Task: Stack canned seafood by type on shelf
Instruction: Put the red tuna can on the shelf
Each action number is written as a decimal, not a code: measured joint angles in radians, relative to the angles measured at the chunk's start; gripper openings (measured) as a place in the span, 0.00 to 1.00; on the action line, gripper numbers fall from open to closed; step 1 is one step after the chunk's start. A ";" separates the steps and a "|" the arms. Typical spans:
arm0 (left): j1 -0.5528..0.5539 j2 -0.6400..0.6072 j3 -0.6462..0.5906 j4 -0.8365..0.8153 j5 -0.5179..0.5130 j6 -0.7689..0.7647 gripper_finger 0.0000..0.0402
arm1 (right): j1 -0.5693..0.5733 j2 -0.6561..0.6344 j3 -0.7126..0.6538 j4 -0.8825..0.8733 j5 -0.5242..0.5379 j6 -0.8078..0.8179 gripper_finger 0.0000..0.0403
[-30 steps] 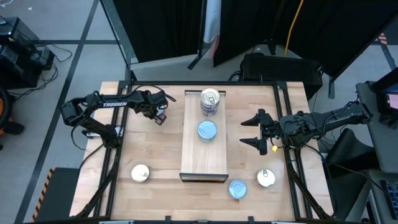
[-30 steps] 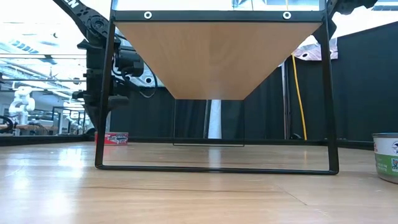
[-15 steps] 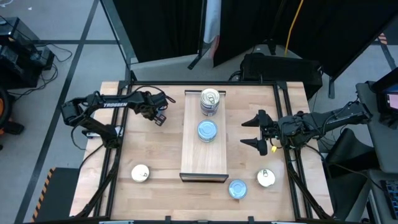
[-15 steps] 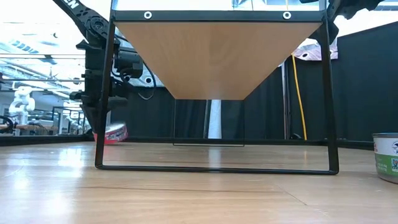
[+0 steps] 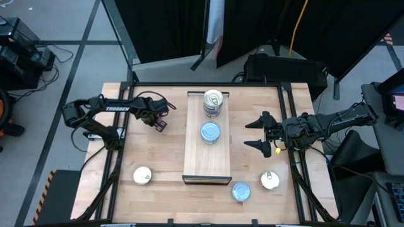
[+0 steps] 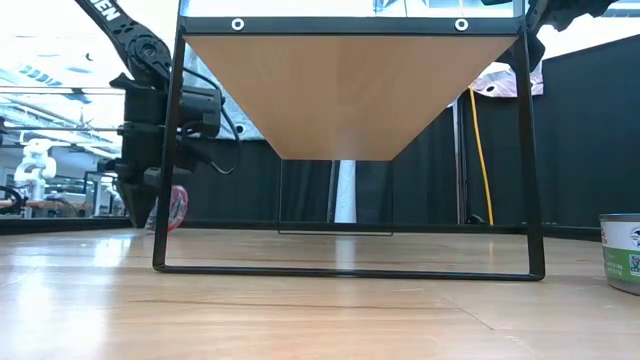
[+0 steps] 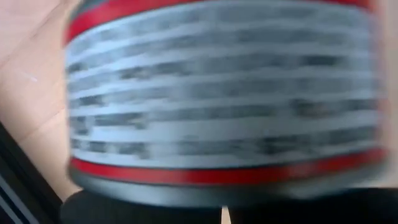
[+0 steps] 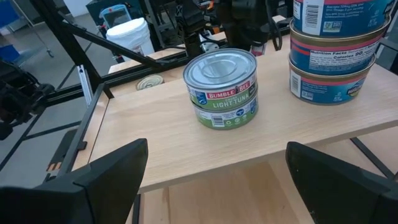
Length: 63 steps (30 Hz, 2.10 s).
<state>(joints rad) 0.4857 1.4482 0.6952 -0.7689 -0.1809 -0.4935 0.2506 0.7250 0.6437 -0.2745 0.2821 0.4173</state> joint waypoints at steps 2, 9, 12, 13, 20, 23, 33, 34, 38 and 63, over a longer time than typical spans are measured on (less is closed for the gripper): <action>-0.020 -0.011 0.000 -0.004 0.018 -0.009 0.00 | 0.000 0.000 0.000 0.000 0.000 0.000 0.93; -0.122 -0.098 0.025 -0.123 0.057 -0.078 0.00 | 0.000 0.000 0.000 -0.002 0.000 -0.006 0.93; -0.171 -0.145 0.074 -0.239 0.062 -0.100 0.00 | 0.000 0.000 0.000 -0.005 0.000 -0.010 0.93; -0.186 -0.161 0.094 -0.274 0.070 -0.093 0.00 | 0.000 0.000 0.000 -0.008 0.000 -0.010 0.93; -0.263 -0.248 0.268 -0.336 0.092 0.119 0.07 | 0.000 0.000 0.000 -0.016 0.000 -0.025 0.93; -0.263 -0.247 0.342 -0.398 0.046 0.218 0.19 | 0.000 0.000 0.000 -0.016 0.000 -0.026 0.93; -0.226 -0.180 0.379 -0.416 -0.139 0.612 0.72 | 0.000 0.000 0.000 -0.024 0.000 -0.021 0.93; -0.225 -0.171 0.379 -0.425 -0.141 0.638 0.75 | 0.000 0.000 0.000 -0.030 0.000 -0.021 0.93; -0.224 -0.137 0.379 -0.440 -0.218 0.828 0.80 | 0.000 0.000 0.000 -0.052 0.000 -0.021 0.93; -0.129 0.040 0.368 -0.421 -0.147 1.192 0.81 | 0.001 0.000 0.000 -0.053 -0.053 -0.037 0.93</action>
<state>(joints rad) 0.3565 1.4882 1.0630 -1.1896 -0.3276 0.6985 0.2512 0.7248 0.6437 -0.3275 0.2291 0.3799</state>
